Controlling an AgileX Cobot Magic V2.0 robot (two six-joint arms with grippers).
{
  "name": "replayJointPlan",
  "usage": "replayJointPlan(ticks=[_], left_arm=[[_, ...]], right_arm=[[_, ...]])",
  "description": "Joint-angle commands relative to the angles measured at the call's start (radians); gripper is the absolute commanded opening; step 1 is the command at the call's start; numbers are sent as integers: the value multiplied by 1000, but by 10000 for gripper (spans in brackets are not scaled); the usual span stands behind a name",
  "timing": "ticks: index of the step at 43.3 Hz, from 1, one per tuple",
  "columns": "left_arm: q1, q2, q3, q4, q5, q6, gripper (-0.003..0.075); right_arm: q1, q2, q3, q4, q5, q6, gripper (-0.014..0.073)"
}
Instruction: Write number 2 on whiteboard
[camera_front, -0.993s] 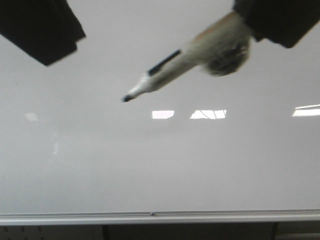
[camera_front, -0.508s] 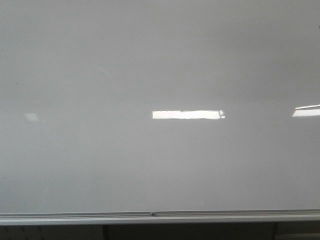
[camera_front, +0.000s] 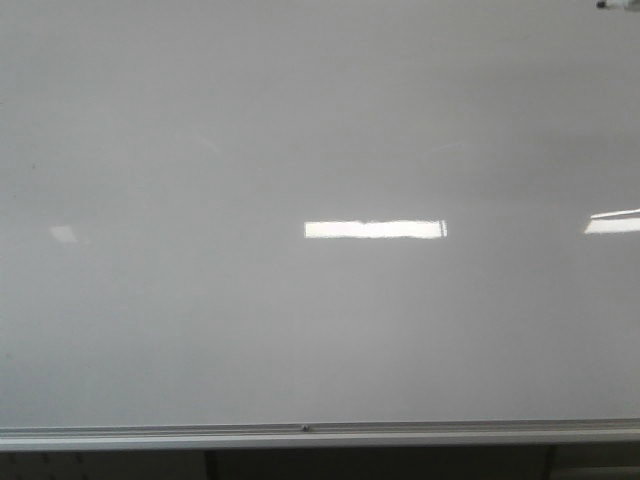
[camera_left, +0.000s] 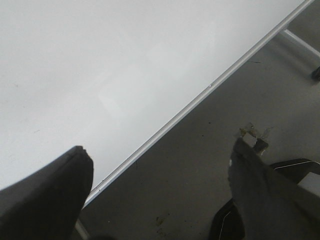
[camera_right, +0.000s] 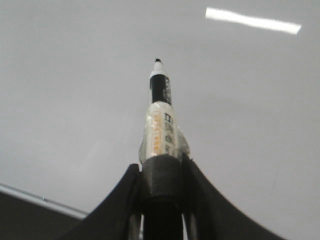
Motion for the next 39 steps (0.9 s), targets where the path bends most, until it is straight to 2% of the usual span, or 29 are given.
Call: replayJointPlan(ticks=[1,20,39], left_arm=[[4,-2,-25,-13,-57,-12,546],[4,-2,-25,-13,-69,-12,546],[4,-2,-25,-13,-84,-12,546]], right_arm=[[12,30,-26,10,-164,-34,-19],[35,293,-26,7,-456,-50,-20],[35,482,-26,7,-609,-50,-20]])
